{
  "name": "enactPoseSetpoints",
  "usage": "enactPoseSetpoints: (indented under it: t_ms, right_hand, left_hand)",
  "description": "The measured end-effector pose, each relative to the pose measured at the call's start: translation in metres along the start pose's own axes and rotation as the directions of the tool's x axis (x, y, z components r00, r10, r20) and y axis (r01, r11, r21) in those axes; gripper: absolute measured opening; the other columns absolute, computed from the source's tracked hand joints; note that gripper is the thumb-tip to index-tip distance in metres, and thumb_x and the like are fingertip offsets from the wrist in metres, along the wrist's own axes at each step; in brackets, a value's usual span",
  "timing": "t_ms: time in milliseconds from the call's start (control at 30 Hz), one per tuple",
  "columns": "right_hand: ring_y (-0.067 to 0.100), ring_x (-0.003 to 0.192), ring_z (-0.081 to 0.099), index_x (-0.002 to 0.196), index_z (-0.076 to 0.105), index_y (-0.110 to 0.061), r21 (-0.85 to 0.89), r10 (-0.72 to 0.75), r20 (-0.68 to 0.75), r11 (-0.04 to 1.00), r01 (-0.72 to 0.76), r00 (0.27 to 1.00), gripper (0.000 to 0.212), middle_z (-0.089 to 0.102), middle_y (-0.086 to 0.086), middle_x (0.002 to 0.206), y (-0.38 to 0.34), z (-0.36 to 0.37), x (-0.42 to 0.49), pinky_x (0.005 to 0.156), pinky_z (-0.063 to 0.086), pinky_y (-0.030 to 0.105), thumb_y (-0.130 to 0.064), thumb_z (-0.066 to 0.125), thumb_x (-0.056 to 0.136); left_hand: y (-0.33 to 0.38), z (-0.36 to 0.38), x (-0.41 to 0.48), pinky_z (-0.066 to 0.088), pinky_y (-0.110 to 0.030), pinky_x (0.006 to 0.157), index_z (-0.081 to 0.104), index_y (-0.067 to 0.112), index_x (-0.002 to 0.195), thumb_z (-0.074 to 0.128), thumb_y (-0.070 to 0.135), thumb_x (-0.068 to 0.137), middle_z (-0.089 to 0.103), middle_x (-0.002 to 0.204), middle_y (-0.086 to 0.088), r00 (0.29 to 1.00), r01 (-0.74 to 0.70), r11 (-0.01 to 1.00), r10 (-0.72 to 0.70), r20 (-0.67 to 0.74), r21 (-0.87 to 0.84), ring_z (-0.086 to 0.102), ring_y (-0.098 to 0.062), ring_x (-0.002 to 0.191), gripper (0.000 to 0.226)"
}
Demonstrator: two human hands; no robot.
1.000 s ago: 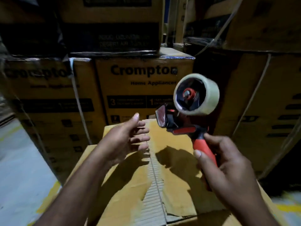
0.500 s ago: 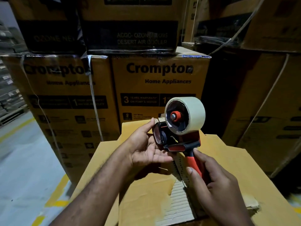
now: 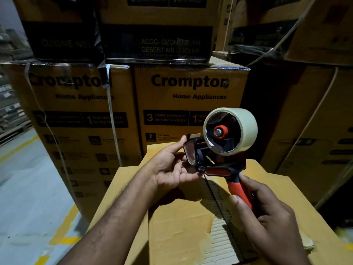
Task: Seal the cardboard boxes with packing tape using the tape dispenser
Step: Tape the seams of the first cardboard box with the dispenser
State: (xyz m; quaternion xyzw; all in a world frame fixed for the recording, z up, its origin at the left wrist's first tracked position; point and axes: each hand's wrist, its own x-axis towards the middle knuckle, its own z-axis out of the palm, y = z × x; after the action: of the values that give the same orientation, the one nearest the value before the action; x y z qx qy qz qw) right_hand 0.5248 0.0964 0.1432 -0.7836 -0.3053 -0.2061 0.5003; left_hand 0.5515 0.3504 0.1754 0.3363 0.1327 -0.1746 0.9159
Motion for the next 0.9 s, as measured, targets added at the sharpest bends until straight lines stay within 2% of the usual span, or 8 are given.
enactPoseSetpoints:
  t_ms: [200,367,533,600,667,767,867,900]
  right_hand:
    - [-0.002,0.096,0.065,0.127,0.052,-0.056,0.092,0.051,-0.041,0.995,-0.047,0.998,0.048,0.057,-0.039,0.114,0.003,0.003,0.001,0.058,0.059,0.024,-0.054,0.067,0.082]
    - [0.001,0.097,0.067,0.124,0.058,-0.052,0.164,0.117,-0.043,0.981,-0.108,0.992,0.043,0.062,-0.034,0.112,0.009,0.004,0.002,0.067,0.062,0.036,-0.052,0.069,0.082]
    - [0.000,0.097,0.067,0.120,0.061,-0.049,0.207,0.121,-0.026,0.972,-0.113,0.992,0.041,0.063,-0.033,0.111,0.006,0.004,0.007,0.069,0.061,0.030,-0.043,0.071,0.081]
    - [0.001,0.095,0.068,0.119,0.059,-0.050,0.209,0.123,-0.017,0.971,-0.116,0.992,0.045,0.064,-0.032,0.110,0.007,0.003,0.007,0.067,0.062,0.029,-0.036,0.072,0.078]
    - [0.002,0.092,0.068,0.118,0.059,-0.051,0.205,0.114,-0.015,0.973,-0.109,0.993,0.050,0.065,-0.031,0.109,0.008,0.004,0.009,0.065,0.061,0.029,-0.029,0.072,0.075]
    - [-0.002,0.097,0.066,0.120,0.058,-0.054,0.186,0.098,-0.011,0.978,-0.094,0.995,0.051,0.063,-0.034,0.110,0.008,0.007,0.012,0.068,0.061,0.026,-0.032,0.072,0.076]
    - [-0.005,0.100,0.063,0.123,0.052,-0.061,0.122,0.082,-0.003,0.989,-0.081,0.997,0.045,0.057,-0.042,0.112,0.007,0.008,0.017,0.066,0.060,0.026,-0.053,0.071,0.083]
    - [-0.006,0.101,0.062,0.124,0.051,-0.062,0.096,0.078,0.002,0.992,-0.078,0.997,0.047,0.055,-0.043,0.114,0.006,0.008,0.019,0.065,0.060,0.026,-0.058,0.067,0.080]
  left_hand:
    - [-0.008,0.007,0.007,0.059,-0.049,0.077,0.065,-0.003,0.109,0.071,0.012,0.080,0.068,0.109,-0.025,0.998,-0.054,0.998,0.055,-0.026,0.038,0.072,-0.037,0.094,0.033]
    - [0.001,0.002,0.017,0.055,-0.048,0.083,0.058,-0.004,0.108,0.050,0.000,0.080,0.067,0.108,-0.026,0.996,-0.056,0.997,0.059,-0.060,0.055,0.067,-0.035,0.099,0.029]
    - [0.006,-0.007,0.021,0.062,-0.036,0.052,0.055,-0.002,0.118,0.044,0.021,0.097,0.066,0.084,-0.017,0.999,-0.034,0.995,0.035,-0.009,0.089,0.067,-0.023,0.060,0.034]
    - [0.010,-0.013,0.024,0.062,-0.035,0.053,0.059,0.000,0.120,0.045,0.040,0.101,0.068,0.093,-0.018,0.997,-0.017,0.997,0.012,0.075,0.073,0.069,-0.024,0.061,0.047]
    - [0.014,-0.015,0.026,0.062,-0.035,0.057,0.063,0.001,0.119,0.060,0.047,0.095,0.067,0.102,-0.019,0.992,-0.009,0.998,0.001,0.122,0.066,0.072,-0.025,0.064,0.052]
    - [0.018,-0.012,0.024,0.061,-0.030,0.051,0.063,0.000,0.107,0.082,0.017,0.071,0.066,0.094,-0.016,0.998,-0.050,0.981,0.043,0.045,0.185,0.068,-0.020,0.061,0.044]
    - [0.031,-0.014,0.024,0.060,-0.027,0.053,0.063,-0.001,0.101,0.064,-0.001,0.087,0.067,0.087,-0.017,0.998,-0.032,0.945,0.048,-0.040,0.325,0.069,-0.020,0.063,0.014]
    - [0.037,-0.016,0.025,0.061,-0.027,0.056,0.063,-0.001,0.106,0.059,-0.006,0.091,0.067,0.091,-0.018,0.998,-0.023,0.919,0.047,-0.052,0.393,0.070,-0.020,0.067,0.016]
